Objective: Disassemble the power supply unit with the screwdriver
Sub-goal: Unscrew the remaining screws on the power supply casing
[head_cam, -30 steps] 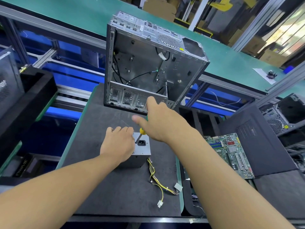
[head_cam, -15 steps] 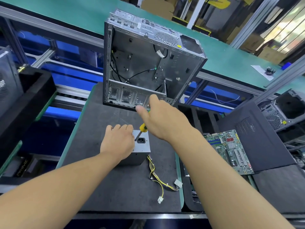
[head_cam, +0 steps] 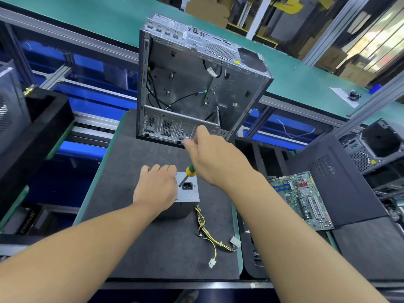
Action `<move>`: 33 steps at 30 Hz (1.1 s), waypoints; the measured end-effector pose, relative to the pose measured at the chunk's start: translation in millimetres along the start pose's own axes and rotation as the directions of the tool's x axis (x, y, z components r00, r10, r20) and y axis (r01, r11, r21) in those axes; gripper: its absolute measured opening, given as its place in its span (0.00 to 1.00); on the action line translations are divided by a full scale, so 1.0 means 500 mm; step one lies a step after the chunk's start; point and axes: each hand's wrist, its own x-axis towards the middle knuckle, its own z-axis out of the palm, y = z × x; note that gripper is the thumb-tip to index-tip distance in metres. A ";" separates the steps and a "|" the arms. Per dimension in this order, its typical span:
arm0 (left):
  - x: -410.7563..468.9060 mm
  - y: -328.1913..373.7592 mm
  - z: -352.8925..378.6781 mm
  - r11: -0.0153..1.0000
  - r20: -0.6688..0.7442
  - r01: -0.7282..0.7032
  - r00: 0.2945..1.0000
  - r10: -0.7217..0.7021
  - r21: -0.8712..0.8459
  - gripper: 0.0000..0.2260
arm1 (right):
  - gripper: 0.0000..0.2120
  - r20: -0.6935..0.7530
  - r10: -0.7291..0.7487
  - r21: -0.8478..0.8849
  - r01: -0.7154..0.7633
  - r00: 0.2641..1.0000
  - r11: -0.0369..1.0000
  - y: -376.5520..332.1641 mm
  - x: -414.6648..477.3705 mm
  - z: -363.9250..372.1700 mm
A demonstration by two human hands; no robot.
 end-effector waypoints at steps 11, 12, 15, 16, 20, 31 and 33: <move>0.001 0.002 -0.003 1.000 0.003 -0.002 1.000 0.002 0.006 0.06 | 0.09 0.096 0.076 0.004 -0.076 0.992 0.997 -0.006 0.005 -0.009; 0.000 0.002 -0.003 1.000 0.003 0.000 1.000 0.000 -0.003 0.06 | 0.10 0.079 0.077 -0.030 -0.075 0.994 0.997 -0.005 0.006 -0.008; 0.000 0.002 -0.005 1.000 0.009 0.002 1.000 -0.002 -0.014 0.07 | 0.09 0.050 0.018 -0.069 -0.014 0.999 0.997 -0.004 0.013 -0.008; -0.002 0.002 -0.005 1.000 0.007 -0.002 1.000 0.002 -0.006 0.07 | 0.06 0.063 0.001 -0.035 0.001 0.998 0.999 -0.005 0.016 -0.010; -0.003 -0.001 -0.004 1.000 0.007 -0.021 1.000 0.021 0.010 0.08 | 0.12 0.251 0.012 0.094 -0.037 0.968 0.995 -0.014 0.023 -0.025; 0.009 -0.004 -0.001 1.000 0.026 -0.019 0.999 0.019 0.000 0.06 | 0.10 0.194 -0.025 0.030 0.020 0.981 0.999 -0.020 0.028 -0.021; 0.010 -0.004 -0.002 1.000 0.034 -0.020 0.999 0.021 -0.001 0.05 | 0.12 0.224 -0.006 -0.009 0.008 0.975 1.000 -0.024 0.028 -0.022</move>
